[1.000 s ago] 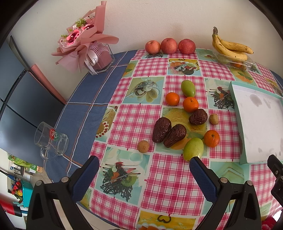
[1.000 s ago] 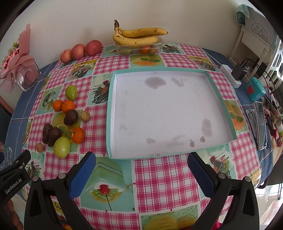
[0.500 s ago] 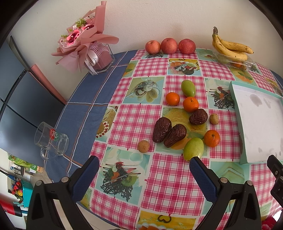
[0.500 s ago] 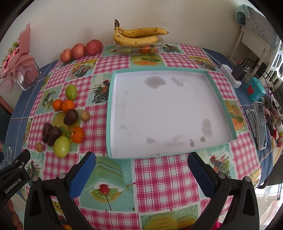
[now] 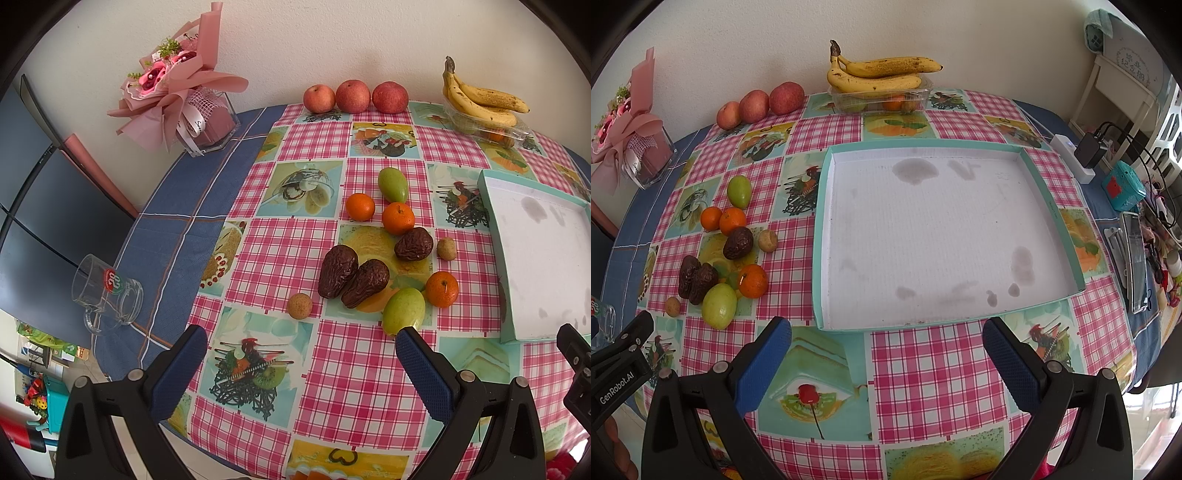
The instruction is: Organize fruits
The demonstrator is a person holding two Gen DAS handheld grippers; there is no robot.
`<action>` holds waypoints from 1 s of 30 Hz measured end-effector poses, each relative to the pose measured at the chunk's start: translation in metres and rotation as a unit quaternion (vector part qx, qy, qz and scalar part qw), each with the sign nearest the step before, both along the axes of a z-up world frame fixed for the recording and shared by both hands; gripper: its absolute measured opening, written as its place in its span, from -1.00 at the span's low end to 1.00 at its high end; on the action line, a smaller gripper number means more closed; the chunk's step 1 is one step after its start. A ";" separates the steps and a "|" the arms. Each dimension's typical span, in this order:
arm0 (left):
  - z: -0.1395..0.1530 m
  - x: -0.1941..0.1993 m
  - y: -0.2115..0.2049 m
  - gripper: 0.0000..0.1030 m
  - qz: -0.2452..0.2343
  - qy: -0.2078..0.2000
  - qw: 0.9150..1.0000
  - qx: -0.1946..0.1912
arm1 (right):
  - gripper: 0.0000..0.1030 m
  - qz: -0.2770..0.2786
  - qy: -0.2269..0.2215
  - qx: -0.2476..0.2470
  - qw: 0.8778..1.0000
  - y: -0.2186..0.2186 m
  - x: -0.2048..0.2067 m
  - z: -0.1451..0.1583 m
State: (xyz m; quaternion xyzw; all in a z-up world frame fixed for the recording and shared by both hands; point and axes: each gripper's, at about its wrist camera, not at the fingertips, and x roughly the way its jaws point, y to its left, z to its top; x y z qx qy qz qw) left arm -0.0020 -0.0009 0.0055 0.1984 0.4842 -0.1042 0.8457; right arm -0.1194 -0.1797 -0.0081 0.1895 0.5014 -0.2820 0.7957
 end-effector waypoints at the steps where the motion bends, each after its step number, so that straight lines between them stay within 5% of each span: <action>1: 0.000 0.000 0.000 1.00 0.000 0.000 1.000 0.000 | 1.00 0.000 0.000 0.000 1.000 0.000 0.000 0.000; 15: 0.001 0.005 0.002 1.00 0.011 0.002 1.000 -0.004 | 1.00 0.013 -0.030 0.009 0.999 0.001 0.004 0.002; 21: 0.004 0.022 0.012 1.00 0.024 0.015 0.998 -0.050 | 1.00 0.059 -0.062 0.013 0.996 0.007 0.024 0.006; 30: 0.006 0.049 0.043 1.00 0.056 -0.023 0.992 -0.109 | 1.00 0.100 -0.115 0.006 0.988 0.015 0.047 0.009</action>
